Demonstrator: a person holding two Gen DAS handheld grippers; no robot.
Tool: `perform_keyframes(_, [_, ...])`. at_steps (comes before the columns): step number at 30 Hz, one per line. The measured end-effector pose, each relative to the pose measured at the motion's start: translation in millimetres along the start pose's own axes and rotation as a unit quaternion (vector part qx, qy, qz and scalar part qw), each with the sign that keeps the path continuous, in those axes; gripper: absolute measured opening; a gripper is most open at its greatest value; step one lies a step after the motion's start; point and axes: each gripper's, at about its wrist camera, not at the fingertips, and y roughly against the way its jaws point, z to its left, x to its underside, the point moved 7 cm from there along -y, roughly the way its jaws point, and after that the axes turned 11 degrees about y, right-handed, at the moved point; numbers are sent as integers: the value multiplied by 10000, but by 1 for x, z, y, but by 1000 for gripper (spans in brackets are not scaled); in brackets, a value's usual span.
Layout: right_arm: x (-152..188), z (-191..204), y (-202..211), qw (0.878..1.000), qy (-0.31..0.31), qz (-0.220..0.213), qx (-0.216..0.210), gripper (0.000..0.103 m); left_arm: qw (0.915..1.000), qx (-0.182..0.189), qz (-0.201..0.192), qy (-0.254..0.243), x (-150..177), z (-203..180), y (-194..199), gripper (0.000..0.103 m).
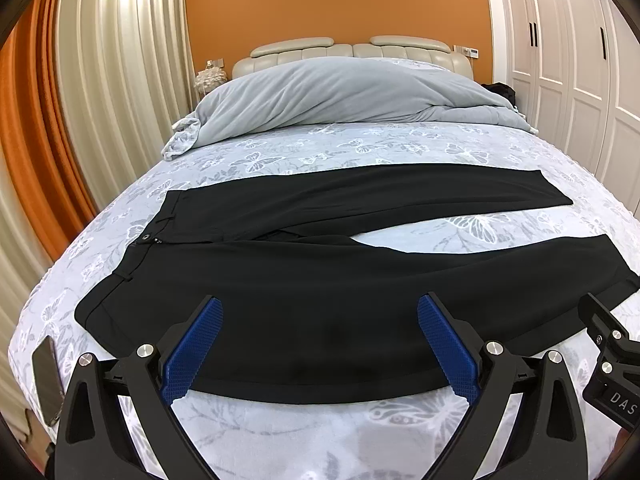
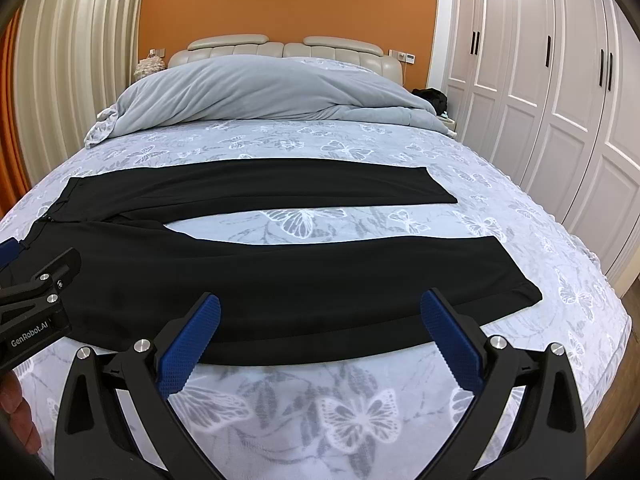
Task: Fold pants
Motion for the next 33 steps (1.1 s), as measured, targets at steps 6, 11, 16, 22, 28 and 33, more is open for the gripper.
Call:
perform_keyframes(6, [0, 0, 0, 10000, 0, 4, -5, 98, 10000, 5, 2, -6, 0, 0, 0, 96])
perform_keyframes(11, [0, 0, 0, 10000, 5, 6, -5, 98, 10000, -2, -1, -8, 1, 1, -1, 96])
perform_keyframes(16, [-1, -1, 0, 10000, 3, 4, -1, 98, 10000, -1, 9, -17, 0, 2, -1, 96])
perform_keyframes(22, [-1, -1, 0, 10000, 5, 10, 4, 98, 10000, 7, 13, -17, 0, 2, -1, 96])
perform_keyframes(28, [0, -1, 0, 10000, 7, 11, 3, 98, 10000, -5, 6, -13, -1, 5, -2, 96])
perform_keyframes(33, [0, -1, 0, 10000, 2, 13, -1, 98, 10000, -12, 6, -10, 0, 5, -2, 96])
